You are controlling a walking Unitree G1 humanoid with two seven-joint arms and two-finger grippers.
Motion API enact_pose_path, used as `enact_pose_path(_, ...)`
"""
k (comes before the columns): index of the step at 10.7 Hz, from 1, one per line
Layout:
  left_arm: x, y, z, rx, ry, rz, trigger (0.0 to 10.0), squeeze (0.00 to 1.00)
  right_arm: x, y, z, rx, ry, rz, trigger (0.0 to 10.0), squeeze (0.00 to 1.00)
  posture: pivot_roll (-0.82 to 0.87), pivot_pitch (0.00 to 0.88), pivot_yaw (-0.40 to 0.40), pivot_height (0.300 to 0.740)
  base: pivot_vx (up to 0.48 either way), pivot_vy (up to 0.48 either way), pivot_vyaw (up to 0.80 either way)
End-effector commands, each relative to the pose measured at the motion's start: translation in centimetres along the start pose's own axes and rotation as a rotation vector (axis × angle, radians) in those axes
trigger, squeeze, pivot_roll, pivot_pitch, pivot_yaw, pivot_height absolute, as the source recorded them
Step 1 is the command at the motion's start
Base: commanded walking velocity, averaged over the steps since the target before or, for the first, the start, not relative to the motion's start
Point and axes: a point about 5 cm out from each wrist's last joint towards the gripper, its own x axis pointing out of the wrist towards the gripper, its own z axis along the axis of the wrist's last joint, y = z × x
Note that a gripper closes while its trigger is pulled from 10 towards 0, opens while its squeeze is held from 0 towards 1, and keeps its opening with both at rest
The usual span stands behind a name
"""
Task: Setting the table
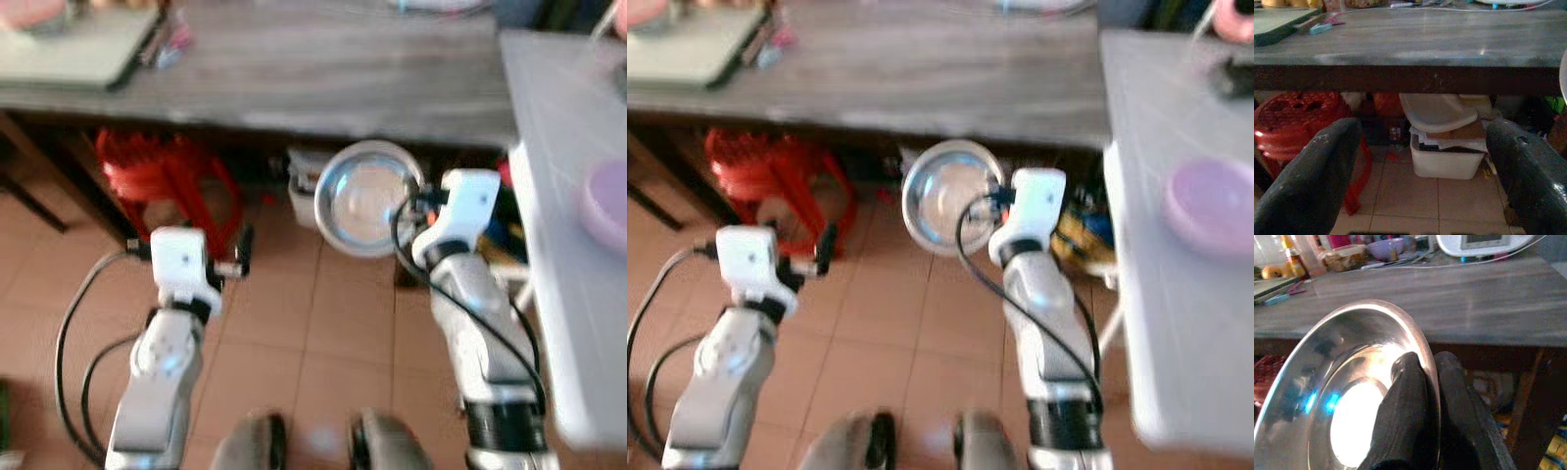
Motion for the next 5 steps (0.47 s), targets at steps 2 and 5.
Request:
enact_pose_path(2,-0.08,-0.29,-0.12,0.003,0.009,-0.005,10.0,0.00,-0.22,-0.38,0.20,-0.021,-0.021,-0.008,0.0,0.00,-0.04,0.215,0.050,0.740,0.351,0.328,0.00)
enact_pose_path(5,0.21,-0.41,0.10,0.008,-0.003,-0.011,10.0,0.00,0.03,-0.04,0.48,-0.042,-0.045,0.021,0.0,0.00,-0.04,0.212,0.052,0.740,0.350,0.328,0.00)
